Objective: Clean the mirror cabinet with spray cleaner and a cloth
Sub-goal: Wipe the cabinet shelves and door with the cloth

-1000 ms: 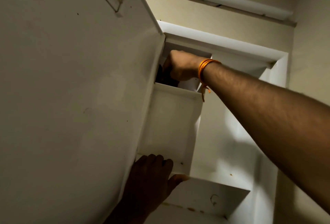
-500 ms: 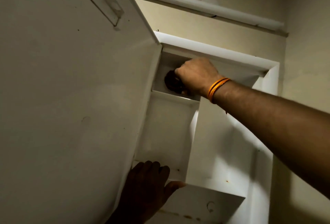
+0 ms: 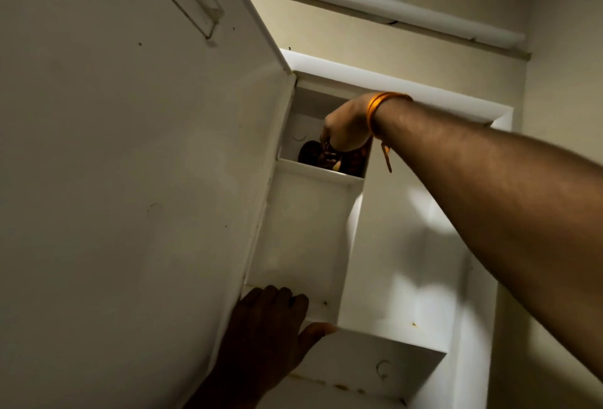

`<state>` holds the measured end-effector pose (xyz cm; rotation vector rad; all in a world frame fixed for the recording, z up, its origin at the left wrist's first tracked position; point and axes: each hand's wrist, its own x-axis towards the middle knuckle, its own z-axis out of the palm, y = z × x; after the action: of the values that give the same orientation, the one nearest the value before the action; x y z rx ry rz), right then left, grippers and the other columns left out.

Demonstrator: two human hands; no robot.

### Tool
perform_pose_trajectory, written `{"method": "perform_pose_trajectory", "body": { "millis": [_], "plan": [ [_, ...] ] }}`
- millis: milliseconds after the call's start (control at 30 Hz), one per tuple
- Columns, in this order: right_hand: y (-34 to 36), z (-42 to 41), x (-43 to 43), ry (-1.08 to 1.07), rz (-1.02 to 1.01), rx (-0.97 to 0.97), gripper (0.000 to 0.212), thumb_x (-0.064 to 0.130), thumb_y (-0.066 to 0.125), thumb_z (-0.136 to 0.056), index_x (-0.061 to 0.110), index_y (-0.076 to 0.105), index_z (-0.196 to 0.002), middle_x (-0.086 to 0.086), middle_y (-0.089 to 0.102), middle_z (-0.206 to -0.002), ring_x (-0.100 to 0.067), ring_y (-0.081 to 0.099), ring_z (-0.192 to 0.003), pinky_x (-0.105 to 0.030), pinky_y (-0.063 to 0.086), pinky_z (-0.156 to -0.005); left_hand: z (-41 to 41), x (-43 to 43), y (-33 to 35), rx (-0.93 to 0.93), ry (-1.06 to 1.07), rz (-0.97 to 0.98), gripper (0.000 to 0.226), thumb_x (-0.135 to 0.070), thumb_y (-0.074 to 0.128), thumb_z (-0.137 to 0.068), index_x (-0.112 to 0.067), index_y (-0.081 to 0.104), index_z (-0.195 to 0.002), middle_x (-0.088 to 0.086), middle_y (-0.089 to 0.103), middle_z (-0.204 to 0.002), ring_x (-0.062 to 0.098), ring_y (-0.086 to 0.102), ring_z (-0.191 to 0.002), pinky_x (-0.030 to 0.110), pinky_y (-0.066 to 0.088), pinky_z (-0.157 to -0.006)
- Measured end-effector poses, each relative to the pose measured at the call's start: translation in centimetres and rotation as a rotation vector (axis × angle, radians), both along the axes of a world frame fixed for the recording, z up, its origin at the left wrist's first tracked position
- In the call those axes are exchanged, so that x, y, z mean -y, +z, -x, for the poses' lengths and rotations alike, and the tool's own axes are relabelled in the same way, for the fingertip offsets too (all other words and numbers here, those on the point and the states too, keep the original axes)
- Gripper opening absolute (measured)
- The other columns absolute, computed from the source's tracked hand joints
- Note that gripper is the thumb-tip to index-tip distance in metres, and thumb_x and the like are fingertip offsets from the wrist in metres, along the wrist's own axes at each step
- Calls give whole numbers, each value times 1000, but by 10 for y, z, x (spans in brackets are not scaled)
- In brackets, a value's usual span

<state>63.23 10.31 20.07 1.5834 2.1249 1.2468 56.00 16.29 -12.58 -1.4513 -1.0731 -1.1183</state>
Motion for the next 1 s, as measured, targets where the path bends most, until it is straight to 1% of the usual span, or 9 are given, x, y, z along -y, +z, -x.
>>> {"method": "perform_pose_trajectory", "body": {
  "millis": [100, 233, 333, 433, 500, 633, 733, 900, 1000],
  "plan": [
    [9, -2, 8, 16, 82, -66, 38, 1, 37, -93, 7, 64, -119, -16, 65, -111, -20, 57, -80, -26, 44, -59, 0, 2, 2, -6, -13, 17, 59, -73, 40, -89, -20, 59, -70, -2, 54, -63, 17, 54, -58, 33, 42, -53],
    [26, -33, 44, 305, 456, -621, 44, -17, 37, -88, 11, 68, -102, -8, 71, -100, -22, 68, -99, -39, 57, -84, 0, 3, 2, -4, -4, 20, 60, -73, 39, -90, -20, 59, -70, -2, 54, -63, 17, 53, -56, 31, 41, -53],
    [28, -50, 68, 578, 369, -714, 38, -13, 43, -90, 17, 67, -93, 2, 70, -85, -9, 67, -82, -27, 55, -71, -1, 3, 1, -7, 19, 18, 58, -72, 41, -89, -21, 58, -70, -2, 53, -63, 18, 52, -57, 30, 40, -55],
    [22, -40, 64, 713, -43, -684, 27, -3, 52, -91, 20, 64, -99, 2, 64, -95, -12, 63, -86, -27, 54, -72, -1, 2, 0, -14, 10, 15, 57, -71, 42, -89, -20, 61, -73, -1, 56, -65, 19, 55, -59, 32, 42, -57],
    [7, -26, 49, 701, -211, -585, 27, -1, 58, -87, 20, 63, -103, -3, 64, -100, -22, 64, -89, -37, 57, -71, -1, 2, 0, -10, -4, 21, 57, -71, 42, -90, -19, 62, -76, 0, 57, -67, 20, 56, -61, 33, 44, -57],
    [-32, -14, 9, 510, -75, -344, 50, 8, 70, -79, 25, 61, -124, -5, 68, -115, -27, 64, -104, -36, 55, -85, 0, 3, 1, -5, -5, 26, 57, -71, 40, -91, -20, 61, -75, 0, 56, -65, 20, 55, -59, 33, 44, -54],
    [-39, -20, 3, 424, -6, -349, 38, 5, 63, -84, 21, 66, -118, -3, 70, -106, -23, 65, -98, -27, 50, -79, 0, 3, 1, -2, -9, 34, 58, -71, 38, -91, -20, 61, -74, -1, 56, -65, 20, 55, -59, 33, 45, -55],
    [-5, -17, 48, 227, 138, -249, 34, 0, 46, -95, 20, 69, -108, -2, 69, -86, -13, 69, -72, -29, 57, -61, -1, 3, 1, 5, -12, 56, 62, -72, 34, -92, -19, 61, -74, -1, 57, -65, 18, 55, -59, 31, 45, -56],
    [8, -16, 73, 375, -46, -241, 30, 3, 52, -94, 21, 68, -112, 1, 68, -94, -11, 64, -78, -26, 52, -64, -1, 3, 1, 13, -24, 65, 61, -72, 36, -91, -20, 61, -73, -2, 57, -65, 18, 56, -59, 31, 46, -57]
  ]
}}
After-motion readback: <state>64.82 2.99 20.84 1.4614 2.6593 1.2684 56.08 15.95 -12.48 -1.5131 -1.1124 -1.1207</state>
